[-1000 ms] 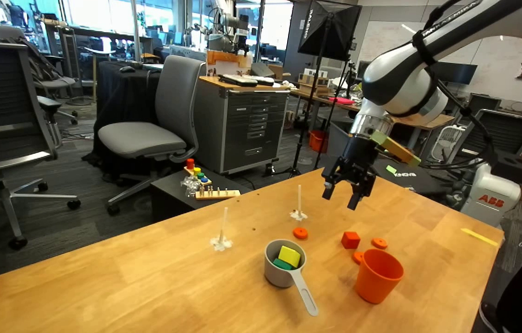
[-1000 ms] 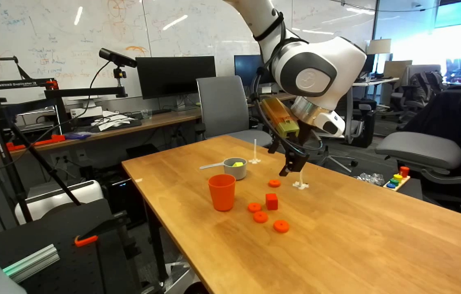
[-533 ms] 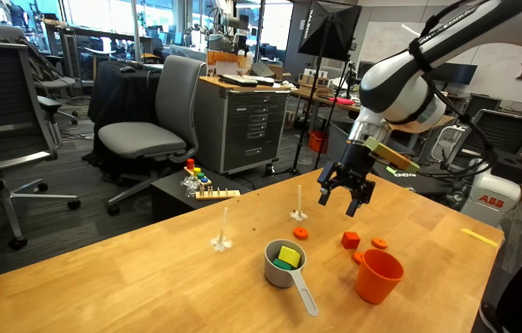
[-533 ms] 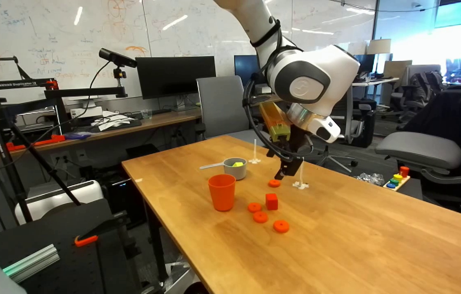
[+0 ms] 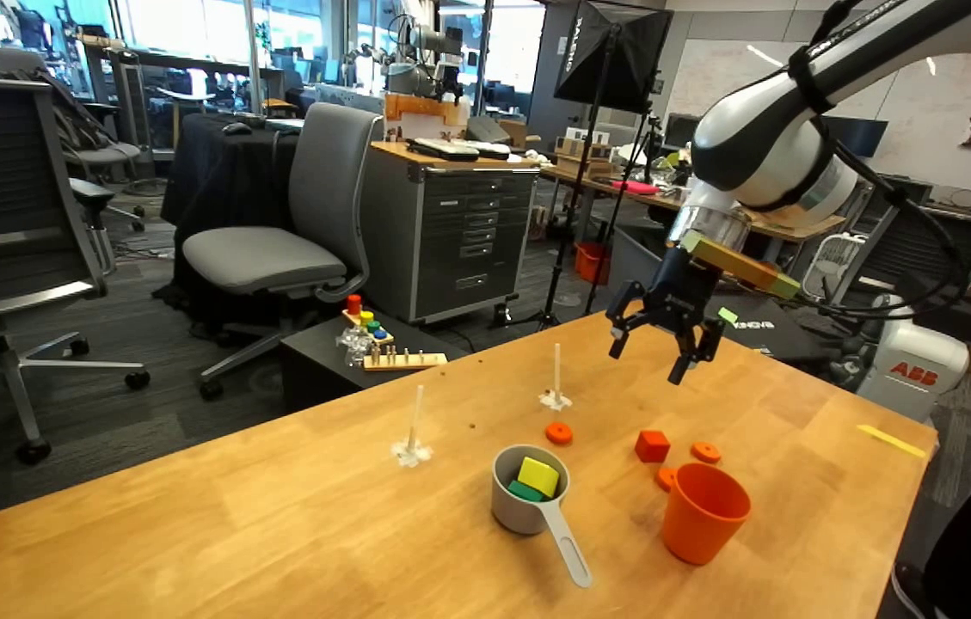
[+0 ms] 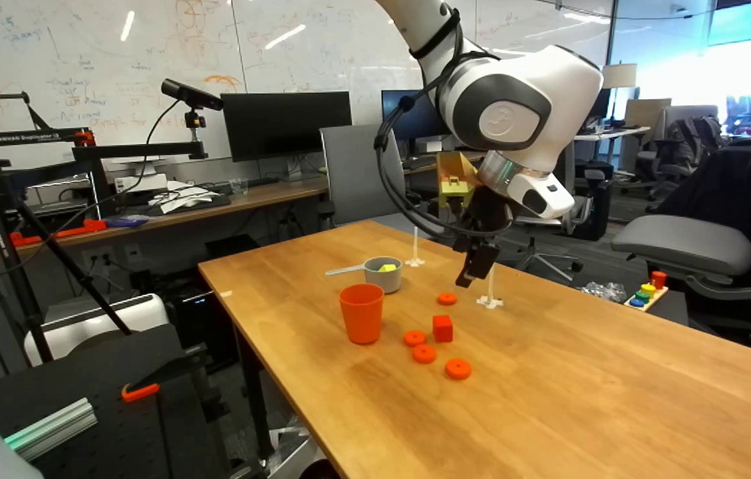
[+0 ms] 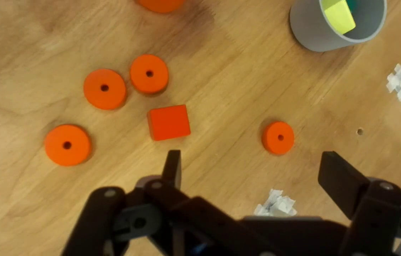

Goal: Put the square toys into the grey object.

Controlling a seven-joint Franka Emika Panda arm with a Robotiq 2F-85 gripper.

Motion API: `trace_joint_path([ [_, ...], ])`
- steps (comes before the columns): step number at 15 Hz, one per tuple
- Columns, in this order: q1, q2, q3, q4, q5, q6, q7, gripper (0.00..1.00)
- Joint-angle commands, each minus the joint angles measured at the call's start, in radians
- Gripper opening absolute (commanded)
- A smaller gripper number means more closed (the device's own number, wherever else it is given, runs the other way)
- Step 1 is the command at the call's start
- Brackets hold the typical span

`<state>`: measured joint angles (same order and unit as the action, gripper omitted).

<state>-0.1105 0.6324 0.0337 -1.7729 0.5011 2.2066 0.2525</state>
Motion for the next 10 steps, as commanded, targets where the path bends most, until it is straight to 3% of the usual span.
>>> trace_joint_path([
  [1, 0.017, -0.023, -0.042, -0.075, -0.003, 0.018, 0.083, 1.00],
  [10, 0.037, 0.058, -0.058, -0.111, -0.045, 0.004, 0.096, 1.00],
])
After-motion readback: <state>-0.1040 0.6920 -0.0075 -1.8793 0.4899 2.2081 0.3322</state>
